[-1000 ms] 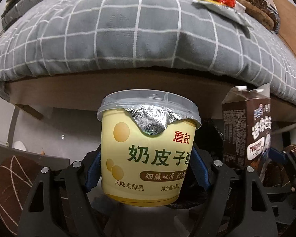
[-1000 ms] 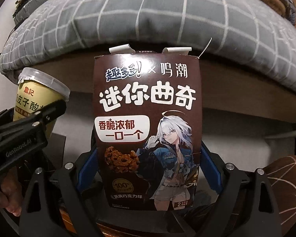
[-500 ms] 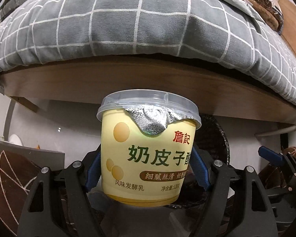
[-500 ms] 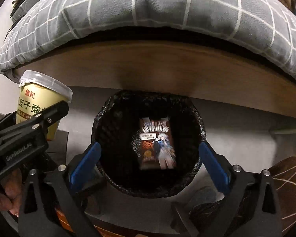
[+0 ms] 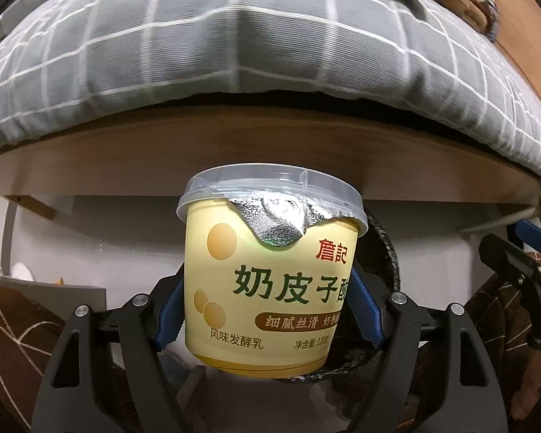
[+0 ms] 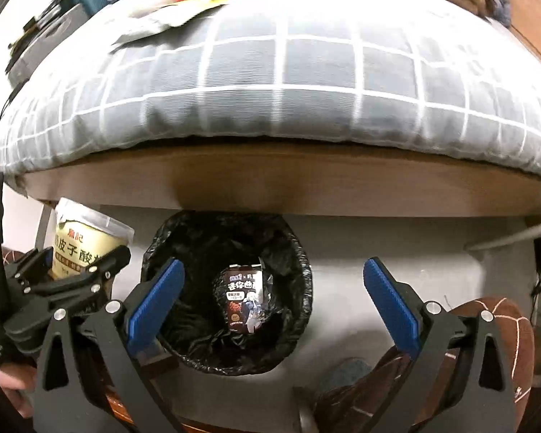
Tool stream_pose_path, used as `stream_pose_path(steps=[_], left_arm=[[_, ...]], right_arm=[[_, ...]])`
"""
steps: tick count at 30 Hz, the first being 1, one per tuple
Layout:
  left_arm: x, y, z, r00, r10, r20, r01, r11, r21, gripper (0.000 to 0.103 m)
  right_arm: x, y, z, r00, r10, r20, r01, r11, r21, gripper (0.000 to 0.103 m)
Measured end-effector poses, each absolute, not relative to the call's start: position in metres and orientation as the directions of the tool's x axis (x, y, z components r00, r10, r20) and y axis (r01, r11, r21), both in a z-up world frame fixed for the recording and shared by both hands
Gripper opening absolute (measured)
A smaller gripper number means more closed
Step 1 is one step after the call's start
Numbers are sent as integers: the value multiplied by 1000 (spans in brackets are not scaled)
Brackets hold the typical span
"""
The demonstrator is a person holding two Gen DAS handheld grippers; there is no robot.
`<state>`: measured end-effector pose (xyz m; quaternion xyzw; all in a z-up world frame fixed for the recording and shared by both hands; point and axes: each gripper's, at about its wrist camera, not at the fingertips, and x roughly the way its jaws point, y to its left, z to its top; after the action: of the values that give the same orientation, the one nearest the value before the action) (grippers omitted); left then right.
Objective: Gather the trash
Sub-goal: 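Open the right tool over the bin while the left tool releases the yogurt cup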
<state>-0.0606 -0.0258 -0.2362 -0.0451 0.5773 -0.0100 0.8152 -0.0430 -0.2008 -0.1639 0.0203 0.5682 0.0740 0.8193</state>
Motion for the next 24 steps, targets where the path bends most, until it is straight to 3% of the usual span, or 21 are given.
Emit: stream_pose_path(steps=[19, 24], left_arm=[[-49, -73, -260, 308, -99, -946, 66, 994, -82, 76], [-57, -65, -258, 332, -79, -940, 75, 996, -57, 91]], right_arm=[[-39, -244, -195, 311, 107, -944, 50, 990, 129, 96], [-40, -243, -198, 312, 106, -944, 47, 991, 127, 96]])
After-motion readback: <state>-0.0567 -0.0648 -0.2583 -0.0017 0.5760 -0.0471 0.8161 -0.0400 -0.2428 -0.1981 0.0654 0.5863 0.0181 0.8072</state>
